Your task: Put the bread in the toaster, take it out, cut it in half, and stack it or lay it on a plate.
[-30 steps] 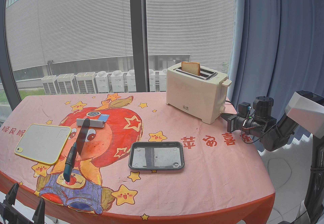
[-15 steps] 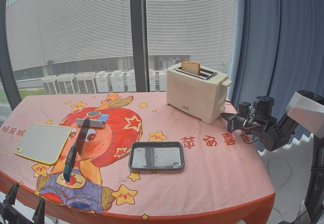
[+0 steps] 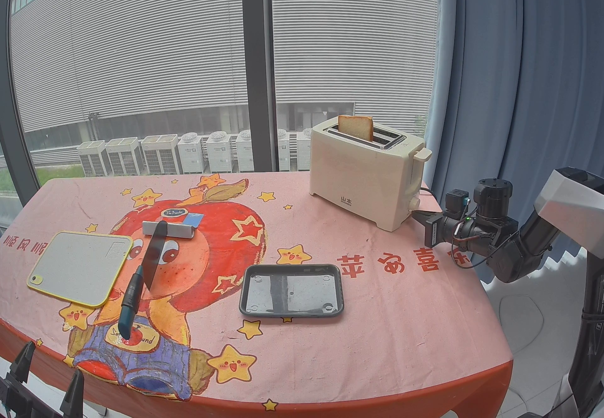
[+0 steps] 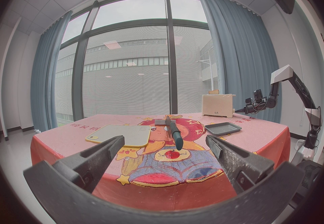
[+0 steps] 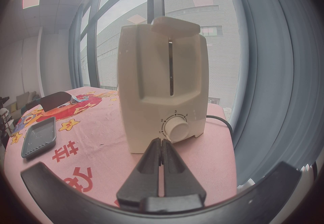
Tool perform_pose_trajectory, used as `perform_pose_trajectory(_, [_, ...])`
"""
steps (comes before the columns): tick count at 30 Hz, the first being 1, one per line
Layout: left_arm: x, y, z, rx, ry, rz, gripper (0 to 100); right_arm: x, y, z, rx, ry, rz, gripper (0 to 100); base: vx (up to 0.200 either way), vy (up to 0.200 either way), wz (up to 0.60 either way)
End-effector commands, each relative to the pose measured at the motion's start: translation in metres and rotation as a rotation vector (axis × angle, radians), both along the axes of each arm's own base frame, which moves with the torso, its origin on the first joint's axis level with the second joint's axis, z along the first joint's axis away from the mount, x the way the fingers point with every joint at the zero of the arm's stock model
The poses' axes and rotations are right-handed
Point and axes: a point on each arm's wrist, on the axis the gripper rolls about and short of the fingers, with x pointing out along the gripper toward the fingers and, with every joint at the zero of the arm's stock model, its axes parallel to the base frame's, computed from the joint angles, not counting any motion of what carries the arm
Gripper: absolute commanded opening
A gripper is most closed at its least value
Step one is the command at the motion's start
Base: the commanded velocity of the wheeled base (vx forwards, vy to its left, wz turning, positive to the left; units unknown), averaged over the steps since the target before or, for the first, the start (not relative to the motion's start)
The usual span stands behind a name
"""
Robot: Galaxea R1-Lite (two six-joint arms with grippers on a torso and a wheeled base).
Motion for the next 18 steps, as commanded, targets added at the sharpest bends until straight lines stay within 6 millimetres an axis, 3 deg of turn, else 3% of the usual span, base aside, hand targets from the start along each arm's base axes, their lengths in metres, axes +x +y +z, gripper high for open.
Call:
perform_pose_trajectory(1, [0.001, 0.0, -0.004, 0.0, 0.009, -0.001, 100, -0.001, -0.001, 0.008, 0.004, -0.02, -0.001, 0, 0.0, 0.0, 0.0])
perform_pose_trajectory(18, [0.001, 0.0, -0.004, 0.0, 0.009, -0.001, 100, -0.017, 0.003, 0.013, 0.011, -0.098, -0.009, 0, 0.0, 0.0, 0.0])
